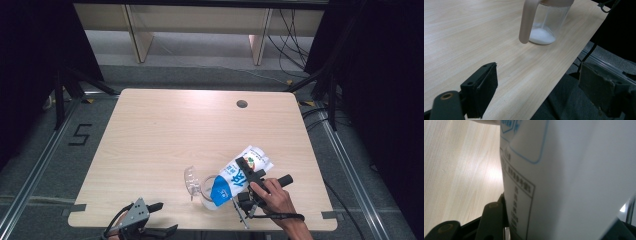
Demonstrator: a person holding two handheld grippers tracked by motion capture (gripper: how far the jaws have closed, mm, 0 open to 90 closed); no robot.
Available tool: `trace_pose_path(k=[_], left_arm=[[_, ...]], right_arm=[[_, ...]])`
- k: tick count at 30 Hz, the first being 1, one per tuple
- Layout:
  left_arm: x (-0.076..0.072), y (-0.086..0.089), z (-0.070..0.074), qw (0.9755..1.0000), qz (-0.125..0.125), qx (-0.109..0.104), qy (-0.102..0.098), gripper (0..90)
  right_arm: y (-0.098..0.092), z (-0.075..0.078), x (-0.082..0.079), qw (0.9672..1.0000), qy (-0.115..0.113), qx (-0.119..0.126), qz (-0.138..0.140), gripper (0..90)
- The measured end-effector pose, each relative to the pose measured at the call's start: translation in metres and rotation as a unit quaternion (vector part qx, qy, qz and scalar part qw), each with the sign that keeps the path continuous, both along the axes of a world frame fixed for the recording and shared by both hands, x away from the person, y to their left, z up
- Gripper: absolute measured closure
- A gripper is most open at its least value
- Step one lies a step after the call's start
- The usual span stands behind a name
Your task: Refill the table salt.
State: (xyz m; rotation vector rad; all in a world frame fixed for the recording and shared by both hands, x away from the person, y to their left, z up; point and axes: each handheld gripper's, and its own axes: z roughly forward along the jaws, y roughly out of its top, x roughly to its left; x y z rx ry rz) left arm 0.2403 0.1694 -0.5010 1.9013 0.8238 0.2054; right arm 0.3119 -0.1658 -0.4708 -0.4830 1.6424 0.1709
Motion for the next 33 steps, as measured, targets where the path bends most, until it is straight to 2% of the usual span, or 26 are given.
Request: trace_pose_path(k=[8,9,12,16,17,23,24,30,31,33], left_arm=[[0.0000,0.0003,0.0001,1.0000,-0.001,0.002,-0.001,15.1],[0.0000,0.0003,0.0001,1.0000,-0.001,0.002,-0.001,15.1],[0.0001,0.0004,0.0001,1.0000,-0.001,0.002,-0.001,15.1],[0.0001,0.0000,0.0000,1.0000,0.000,0.000,0.000,15.1],[0.0001,0.0001,0.0000,1.0000,0.000,0.000,0.000,15.1],[0.0002,0.0002,0.0000,1.0000,0.000,0.000,0.000,15.1],[0.0001,0.0001,0.0000,1.0000,0.000,0.000,0.000,15.1],[0.0002,0.0001,0.0000,1.0000,0.000,0.000,0.000,15.1],[0.0002,0.0001,0.0000,1.0000,0.000,0.000,0.000,15.1],[0.0001,0.0000,-0.0001,1.0000,0.000,0.000,0.000,15.1]], right_arm=[[-0.0001,0.0002,0.0000,1.0000,0.001,-0.003,0.000,52.9],[0.0001,0.0007,-0.0009,1.0000,-0.005,-0.006,-0.003,52.9],[-0.0002,0.0002,-0.0004,1.0000,-0.004,-0.001,0.000,52.9],[-0.0002,0.0004,-0.0009,1.0000,0.000,-0.006,-0.008,53.0],[-0.0011,-0.0013,-0.0007,0.9999,0.007,0.006,-0.012,53.0],[-0.0011,-0.0009,-0.0011,0.9999,0.007,0.009,-0.013,53.1],[-0.0021,-0.0034,-0.0023,0.9994,0.013,0.022,-0.024,53.3],[-0.0020,-0.0031,-0.0032,0.9994,0.010,0.016,-0.028,53.4],[-0.0012,-0.0015,-0.0024,0.9997,0.006,0.008,-0.022,53.4],[-0.0011,-0.0018,-0.0018,0.9998,0.004,0.008,-0.016,53.4]])
